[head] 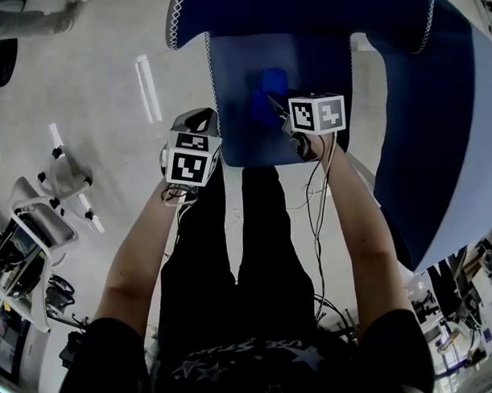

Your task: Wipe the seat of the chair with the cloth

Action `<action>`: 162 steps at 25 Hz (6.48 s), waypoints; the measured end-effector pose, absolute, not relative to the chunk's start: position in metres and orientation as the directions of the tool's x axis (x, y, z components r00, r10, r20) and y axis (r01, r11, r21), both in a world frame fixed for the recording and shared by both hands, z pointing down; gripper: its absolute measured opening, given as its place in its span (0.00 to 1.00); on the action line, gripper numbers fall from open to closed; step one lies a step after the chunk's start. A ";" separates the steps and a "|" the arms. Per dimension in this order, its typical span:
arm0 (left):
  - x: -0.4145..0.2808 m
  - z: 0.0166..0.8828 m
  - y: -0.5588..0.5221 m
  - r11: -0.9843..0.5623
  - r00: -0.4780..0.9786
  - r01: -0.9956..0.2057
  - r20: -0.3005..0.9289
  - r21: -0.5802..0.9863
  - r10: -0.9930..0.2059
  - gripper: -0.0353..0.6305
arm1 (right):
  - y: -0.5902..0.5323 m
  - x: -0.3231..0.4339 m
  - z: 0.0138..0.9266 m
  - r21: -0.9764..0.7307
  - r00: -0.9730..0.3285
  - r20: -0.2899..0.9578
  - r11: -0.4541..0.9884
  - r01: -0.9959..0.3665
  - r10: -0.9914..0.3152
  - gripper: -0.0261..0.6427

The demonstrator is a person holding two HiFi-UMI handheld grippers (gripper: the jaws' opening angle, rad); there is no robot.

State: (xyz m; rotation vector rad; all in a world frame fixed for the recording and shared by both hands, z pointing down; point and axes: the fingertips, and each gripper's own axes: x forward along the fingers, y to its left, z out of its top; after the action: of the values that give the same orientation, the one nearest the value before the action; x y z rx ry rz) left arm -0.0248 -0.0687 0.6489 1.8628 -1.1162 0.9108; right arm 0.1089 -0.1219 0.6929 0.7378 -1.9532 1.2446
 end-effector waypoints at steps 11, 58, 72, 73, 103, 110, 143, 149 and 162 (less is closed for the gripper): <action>0.049 0.646 -0.077 -0.421 0.394 -0.874 0.862 0.244 -0.319 0.09 | -0.132 0.233 0.699 -0.457 -0.502 0.843 0.235 -0.858 -0.194 0.15; -0.036 0.651 0.072 -0.058 0.135 -0.991 0.956 0.125 -0.261 0.09 | 0.041 0.040 0.692 -0.710 -0.719 0.672 0.426 -0.560 0.176 0.15; 0.028 0.651 0.050 -0.205 0.209 -0.965 0.948 0.161 -0.242 0.09 | 0.006 0.134 0.693 -0.627 -0.660 0.751 0.357 -0.693 0.038 0.15; 0.035 0.652 0.049 -0.221 0.213 -0.962 0.948 0.161 -0.235 0.09 | 0.005 0.147 0.694 -0.616 -0.651 0.759 0.351 -0.705 0.025 0.15; 0.136 0.657 0.034 -0.485 0.314 -0.848 0.939 0.212 -0.138 0.09 | 0.021 0.328 0.678 -0.411 -0.438 0.878 0.165 -0.897 -0.193 0.15; 0.079 0.619 0.021 -0.482 0.353 -0.851 0.907 0.208 -0.231 0.09 | 0.023 0.242 0.633 -0.543 -0.585 0.788 0.231 -0.808 -0.194 0.15; -0.166 0.413 0.071 -0.583 0.564 -0.784 0.637 0.214 -0.525 0.09 | 0.067 -0.022 0.414 -0.388 -0.546 0.640 0.386 -0.837 -0.541 0.14; -0.189 0.412 0.093 -0.607 0.589 -0.762 0.631 0.227 -0.505 0.09 | 0.089 -0.044 0.409 -0.412 -0.516 0.613 0.315 -0.855 -0.598 0.14; -0.167 0.390 0.118 -0.673 0.632 -0.713 0.593 0.194 -0.499 0.09 | 0.140 -0.022 0.385 -0.416 -0.456 0.581 0.236 -0.878 -0.674 0.14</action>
State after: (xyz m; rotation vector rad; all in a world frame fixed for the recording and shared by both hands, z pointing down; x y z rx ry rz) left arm -0.1673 0.1184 0.3899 2.4417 -0.9590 0.7080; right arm -0.0216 0.1401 0.3854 1.4489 -2.2319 1.0420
